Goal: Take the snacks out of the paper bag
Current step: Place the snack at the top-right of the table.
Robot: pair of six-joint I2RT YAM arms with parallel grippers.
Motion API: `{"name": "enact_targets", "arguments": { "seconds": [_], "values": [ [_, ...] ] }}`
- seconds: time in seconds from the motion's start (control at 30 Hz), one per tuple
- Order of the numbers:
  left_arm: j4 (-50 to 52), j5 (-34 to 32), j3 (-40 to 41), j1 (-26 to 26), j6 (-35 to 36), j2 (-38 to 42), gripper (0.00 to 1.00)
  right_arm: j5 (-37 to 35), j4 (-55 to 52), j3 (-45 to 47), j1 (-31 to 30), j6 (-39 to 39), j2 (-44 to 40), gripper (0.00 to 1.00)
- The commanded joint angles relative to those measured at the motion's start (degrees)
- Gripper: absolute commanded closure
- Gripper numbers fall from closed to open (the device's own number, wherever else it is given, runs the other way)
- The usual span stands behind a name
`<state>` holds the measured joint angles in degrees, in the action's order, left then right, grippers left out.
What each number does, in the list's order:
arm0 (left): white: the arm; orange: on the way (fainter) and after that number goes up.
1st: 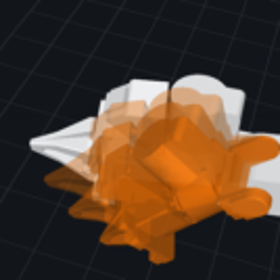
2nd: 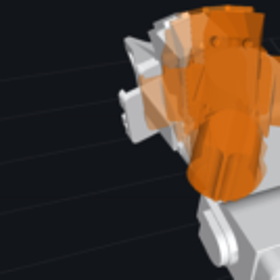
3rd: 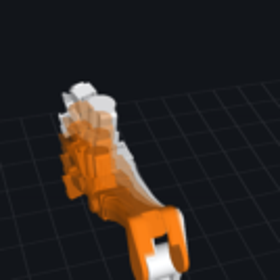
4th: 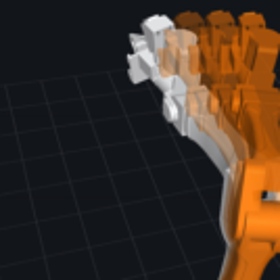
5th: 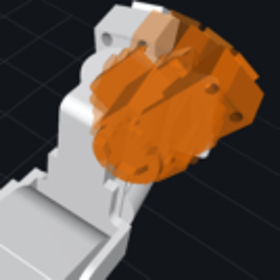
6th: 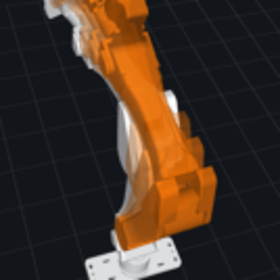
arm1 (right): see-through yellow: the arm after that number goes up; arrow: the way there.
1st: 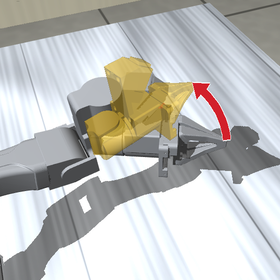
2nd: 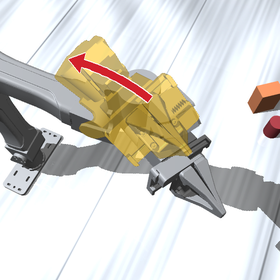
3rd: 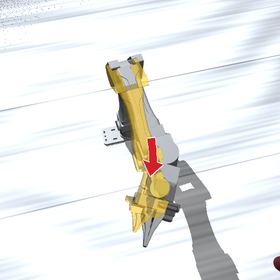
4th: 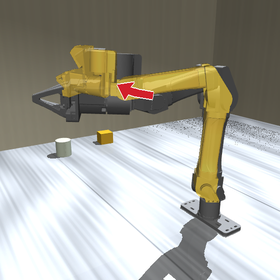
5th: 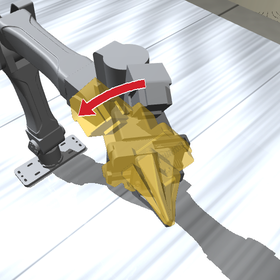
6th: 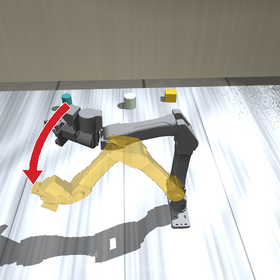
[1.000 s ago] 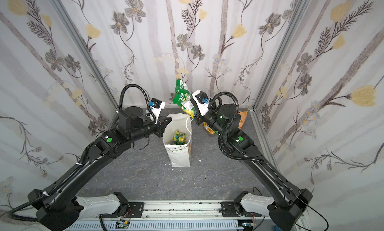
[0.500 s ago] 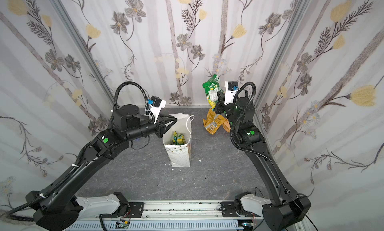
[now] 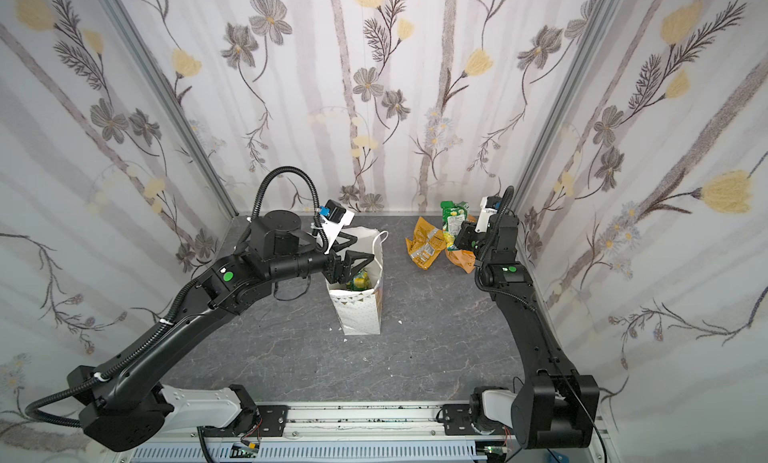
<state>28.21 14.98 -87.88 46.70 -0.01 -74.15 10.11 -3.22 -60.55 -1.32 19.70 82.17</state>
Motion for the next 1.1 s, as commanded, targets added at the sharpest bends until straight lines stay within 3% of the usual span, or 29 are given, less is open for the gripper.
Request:
{"name": "enact_targets", "arguments": {
  "seconds": [0.0, 0.67, 0.8, 0.97, 1.07],
  "values": [
    [0.17, -2.03, -0.72, 0.43, 1.89, -0.11, 0.25, 1.54, 1.83, 1.6, 1.11, 2.89, 2.06, 1.0],
    [2.11, -9.97, -0.84, 1.32, 2.59, -0.03, 0.19, -3.77, 1.11, 7.46, 4.75, 7.79, 17.65, 1.0],
    [2.86, -11.15, -1.03, 1.36, 2.47, -0.15, 0.19, -2.97, 1.05, 7.39, 4.84, 7.74, 17.65, 0.82],
    [2.86, -12.59, -1.25, 1.34, 2.12, -0.08, 0.19, -1.81, -0.28, 5.8, 4.85, 7.77, 14.53, 0.72],
    [3.06, -13.83, -1.58, 1.29, 1.73, -0.29, 0.19, -0.79, -2.01, 4.03, 4.77, 7.66, 10.84, 0.71]
  ]
}}
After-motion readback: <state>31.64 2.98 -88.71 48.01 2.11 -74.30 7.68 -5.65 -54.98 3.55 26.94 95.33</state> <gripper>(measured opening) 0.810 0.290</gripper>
